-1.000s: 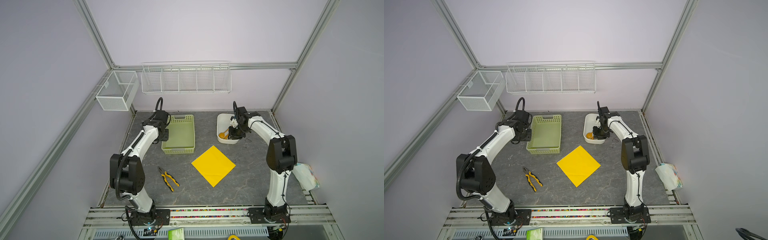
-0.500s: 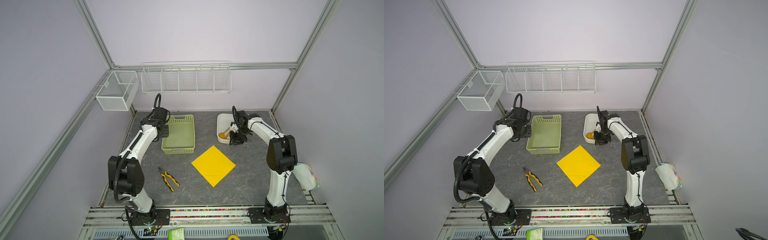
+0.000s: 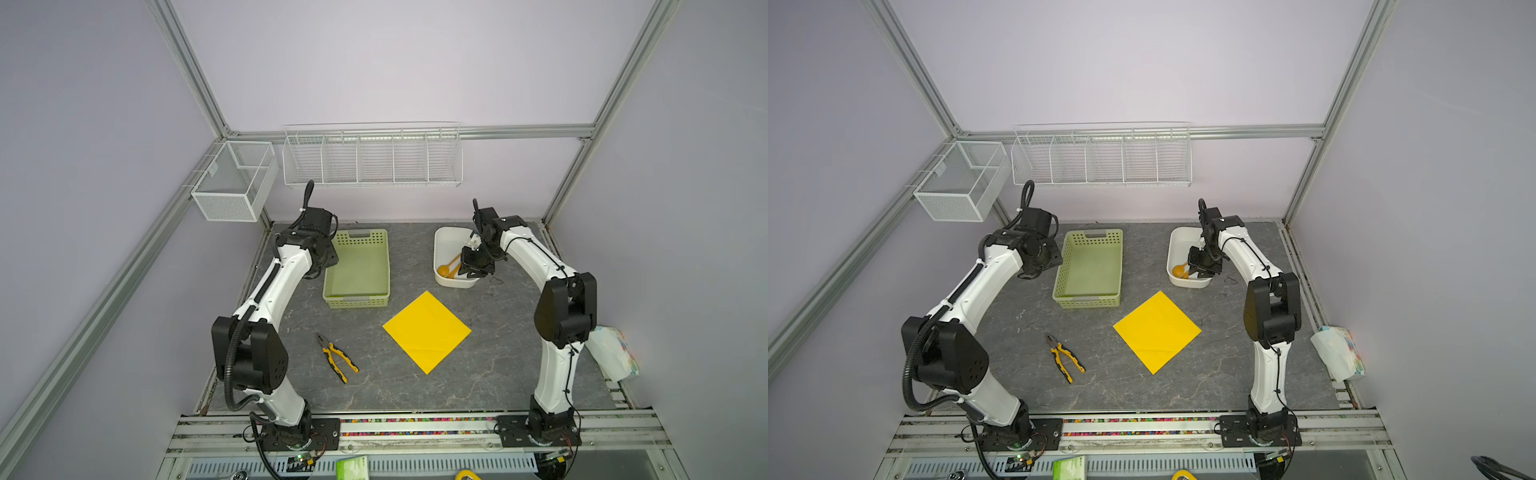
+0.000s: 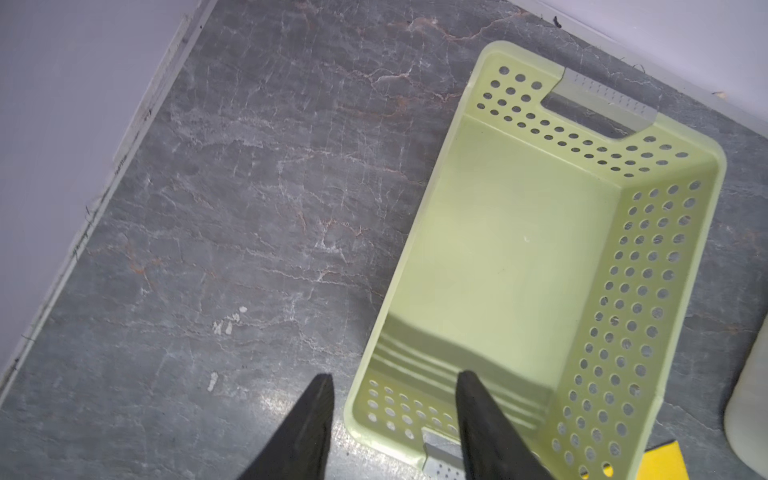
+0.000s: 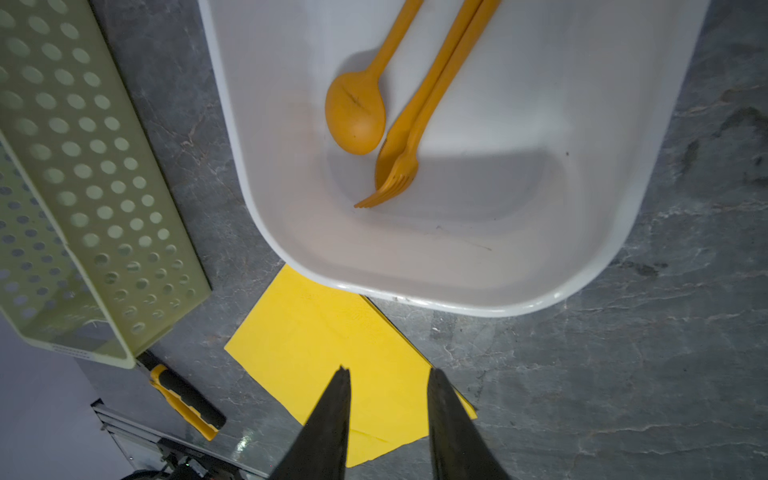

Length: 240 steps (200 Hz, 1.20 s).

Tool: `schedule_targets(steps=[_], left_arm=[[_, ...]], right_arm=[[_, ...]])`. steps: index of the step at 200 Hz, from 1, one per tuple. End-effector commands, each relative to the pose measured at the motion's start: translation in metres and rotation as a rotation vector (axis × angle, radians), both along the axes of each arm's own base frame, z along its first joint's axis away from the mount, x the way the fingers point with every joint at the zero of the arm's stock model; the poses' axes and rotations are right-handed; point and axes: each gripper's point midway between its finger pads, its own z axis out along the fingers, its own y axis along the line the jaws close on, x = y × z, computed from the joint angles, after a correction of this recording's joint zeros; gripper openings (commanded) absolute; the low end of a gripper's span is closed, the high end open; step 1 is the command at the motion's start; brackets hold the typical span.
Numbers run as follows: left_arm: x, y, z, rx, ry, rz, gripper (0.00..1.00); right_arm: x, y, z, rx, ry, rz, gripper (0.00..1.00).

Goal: Place the utensils on the paper napkin and roll it up
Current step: 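Lower right gripper into the tray toward the fork while left gripper releases basket, then close the right gripper on the yellow spoon handle inside the white tray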

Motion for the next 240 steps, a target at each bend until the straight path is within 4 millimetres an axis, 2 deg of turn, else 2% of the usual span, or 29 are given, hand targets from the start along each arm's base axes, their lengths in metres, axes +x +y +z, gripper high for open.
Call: schedule_targets(steps=[1, 22, 59, 102, 130, 171, 240], left_arm=[[-0.012, 0.007, 0.013, -0.053, -0.052, 0.094, 0.49], [-0.009, 0.016, 0.019, -0.011, -0.052, 0.045, 0.49], [-0.009, 0.041, 0.031, 0.127, 0.022, -0.012, 0.49], [-0.006, 0.041, 0.039, 0.159, -0.025, -0.073, 0.49], [-0.012, 0.045, 0.049, 0.183, -0.047, -0.09, 0.49], [-0.022, 0.042, 0.05, 0.164, -0.053, -0.106, 0.49], [-0.021, 0.044, 0.055, 0.19, -0.062, -0.125, 0.5]], right_arm=[[0.031, 0.007, 0.009, 0.025, -0.057, -0.123, 0.36], [0.049, 0.003, 0.003, -0.012, -0.052, -0.215, 0.36], [0.066, -0.008, -0.016, -0.04, -0.022, -0.458, 0.32], [0.079, -0.003, -0.049, -0.029, 0.033, -0.631, 0.27], [0.09, 0.006, -0.059, -0.029, 0.049, -0.639, 0.26], [0.1, 0.009, -0.071, -0.041, 0.059, -0.641, 0.27], [0.106, 0.004, -0.09, -0.081, 0.073, -0.66, 0.27]])
